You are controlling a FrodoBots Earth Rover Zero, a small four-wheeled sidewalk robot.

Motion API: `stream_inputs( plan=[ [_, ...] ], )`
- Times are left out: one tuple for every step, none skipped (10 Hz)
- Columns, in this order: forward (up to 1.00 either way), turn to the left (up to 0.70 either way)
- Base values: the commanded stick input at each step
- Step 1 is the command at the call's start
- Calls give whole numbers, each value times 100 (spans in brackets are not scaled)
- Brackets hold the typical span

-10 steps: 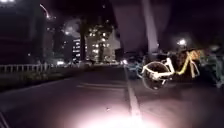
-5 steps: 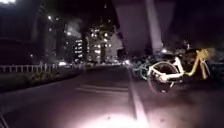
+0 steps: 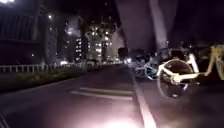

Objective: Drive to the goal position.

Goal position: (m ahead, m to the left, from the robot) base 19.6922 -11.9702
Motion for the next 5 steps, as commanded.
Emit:
stream_inputs(
  plan=[
    [70, 0],
    [70, 0],
    [70, 0],
    [70, 0],
    [70, 0]
  ],
)
